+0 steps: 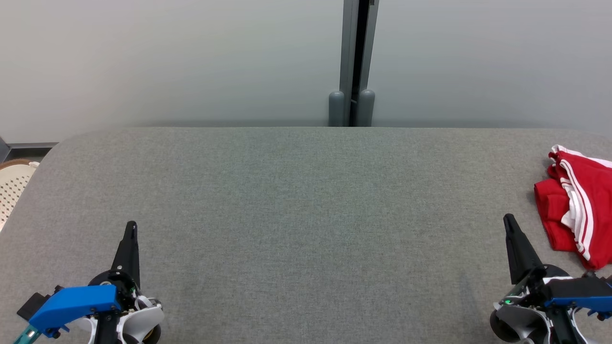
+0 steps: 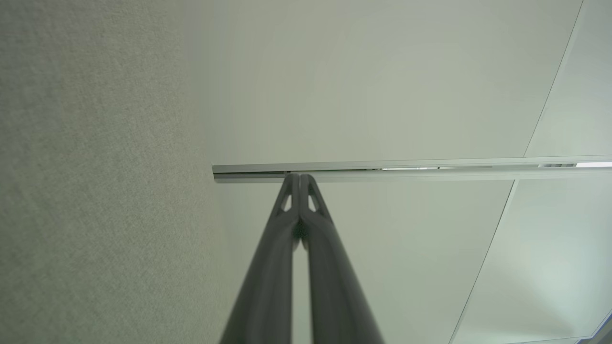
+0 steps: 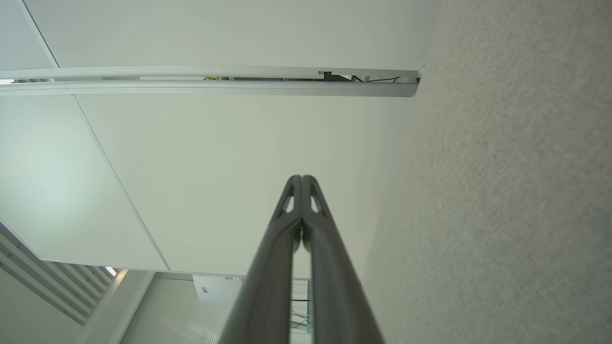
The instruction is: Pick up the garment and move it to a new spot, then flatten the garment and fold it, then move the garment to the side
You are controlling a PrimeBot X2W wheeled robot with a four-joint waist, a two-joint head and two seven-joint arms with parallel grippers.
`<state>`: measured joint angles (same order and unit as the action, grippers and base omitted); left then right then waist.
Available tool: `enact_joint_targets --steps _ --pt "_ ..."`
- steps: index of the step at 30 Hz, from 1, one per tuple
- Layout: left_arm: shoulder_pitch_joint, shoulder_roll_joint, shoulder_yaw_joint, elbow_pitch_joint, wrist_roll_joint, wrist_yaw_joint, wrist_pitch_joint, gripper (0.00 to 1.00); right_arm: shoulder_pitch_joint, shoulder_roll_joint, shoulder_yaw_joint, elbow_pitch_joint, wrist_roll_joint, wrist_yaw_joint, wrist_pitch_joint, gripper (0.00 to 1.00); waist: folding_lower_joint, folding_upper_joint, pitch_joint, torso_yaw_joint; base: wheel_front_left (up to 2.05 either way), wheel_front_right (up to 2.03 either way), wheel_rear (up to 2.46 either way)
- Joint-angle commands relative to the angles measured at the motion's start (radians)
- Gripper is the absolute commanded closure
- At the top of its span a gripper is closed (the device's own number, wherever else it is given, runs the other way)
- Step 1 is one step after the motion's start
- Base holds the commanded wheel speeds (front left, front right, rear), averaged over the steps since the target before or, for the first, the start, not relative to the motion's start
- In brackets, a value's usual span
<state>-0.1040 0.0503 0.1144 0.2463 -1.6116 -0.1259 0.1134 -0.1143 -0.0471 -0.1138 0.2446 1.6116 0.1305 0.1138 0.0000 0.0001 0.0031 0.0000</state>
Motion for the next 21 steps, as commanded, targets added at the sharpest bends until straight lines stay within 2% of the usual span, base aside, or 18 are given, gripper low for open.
enact_joint_targets --steps 1,21 --pt "-0.010 0.000 0.002 -0.005 -0.003 -0.009 0.005 1.00 0.012 -0.006 -0.002 -0.004 0.003 0.000 0.004 1.00 0.0000 -0.0001 0.000 0.000 0.00 0.00 0.00" --pt "-0.010 0.000 0.002 -0.005 -0.003 -0.009 0.005 1.00 0.012 -0.006 -0.002 -0.004 0.003 0.000 0.004 1.00 0.0000 -0.0001 0.000 0.000 0.00 0.00 0.00"
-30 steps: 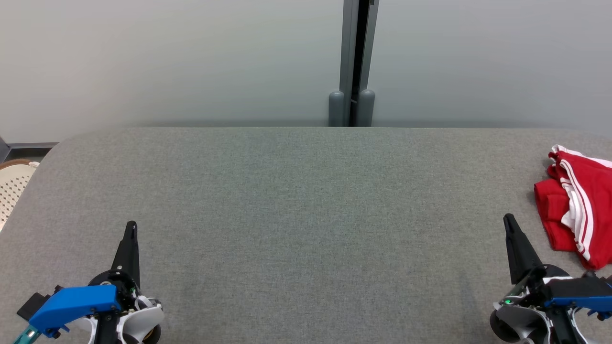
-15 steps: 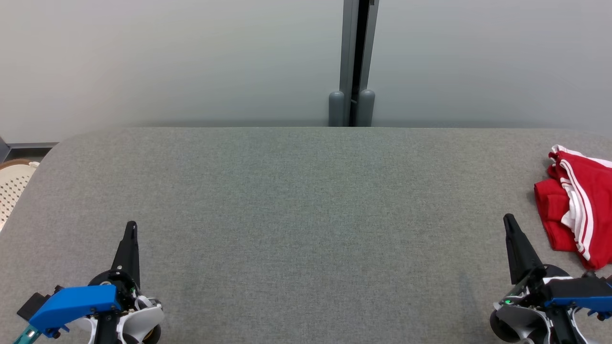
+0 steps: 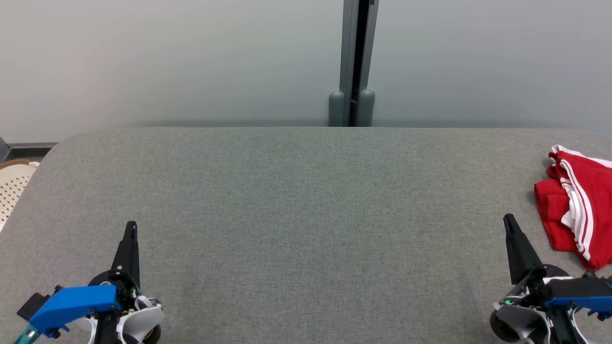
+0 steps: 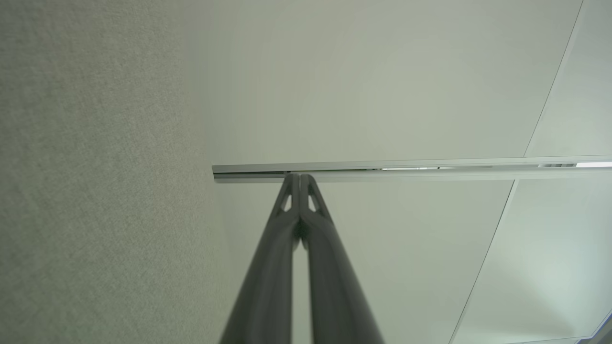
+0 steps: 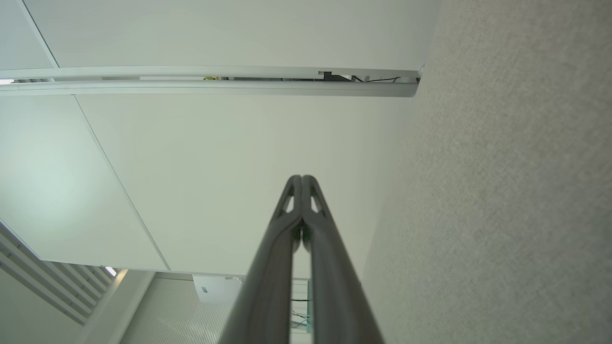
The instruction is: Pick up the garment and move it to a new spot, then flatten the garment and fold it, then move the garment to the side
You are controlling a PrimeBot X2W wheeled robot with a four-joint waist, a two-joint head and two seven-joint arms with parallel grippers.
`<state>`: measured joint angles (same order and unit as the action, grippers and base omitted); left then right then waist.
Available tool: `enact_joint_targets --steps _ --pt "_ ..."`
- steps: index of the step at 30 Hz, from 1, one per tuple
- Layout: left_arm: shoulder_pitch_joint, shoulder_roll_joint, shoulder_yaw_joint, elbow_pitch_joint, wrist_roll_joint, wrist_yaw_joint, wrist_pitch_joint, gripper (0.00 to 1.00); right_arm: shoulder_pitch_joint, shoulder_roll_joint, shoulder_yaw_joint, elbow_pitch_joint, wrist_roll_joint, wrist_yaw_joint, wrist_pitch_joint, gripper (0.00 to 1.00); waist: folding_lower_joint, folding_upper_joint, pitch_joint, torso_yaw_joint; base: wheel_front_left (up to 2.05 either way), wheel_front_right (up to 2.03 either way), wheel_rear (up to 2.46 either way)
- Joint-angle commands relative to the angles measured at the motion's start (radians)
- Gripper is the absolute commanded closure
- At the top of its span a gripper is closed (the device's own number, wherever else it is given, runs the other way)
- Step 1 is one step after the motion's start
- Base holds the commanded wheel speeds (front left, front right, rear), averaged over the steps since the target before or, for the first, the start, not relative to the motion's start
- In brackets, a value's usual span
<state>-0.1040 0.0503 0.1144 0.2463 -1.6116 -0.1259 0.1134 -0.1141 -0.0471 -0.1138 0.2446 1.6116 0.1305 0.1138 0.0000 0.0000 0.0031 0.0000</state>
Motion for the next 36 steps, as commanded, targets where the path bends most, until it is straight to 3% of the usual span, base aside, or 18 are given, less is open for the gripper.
enact_joint_targets --steps 1,36 --pt "-0.010 0.000 0.002 -0.005 -0.003 -0.009 0.005 1.00 0.012 -0.006 -0.002 -0.004 0.003 0.000 0.004 1.00 0.0000 0.0000 0.000 0.000 0.00 0.00 0.00" --pt "-0.010 0.000 0.002 -0.005 -0.003 -0.010 0.005 1.00 0.012 -0.006 -0.002 -0.004 0.003 0.000 0.004 1.00 0.0000 0.0000 0.000 0.000 0.00 0.00 0.00"
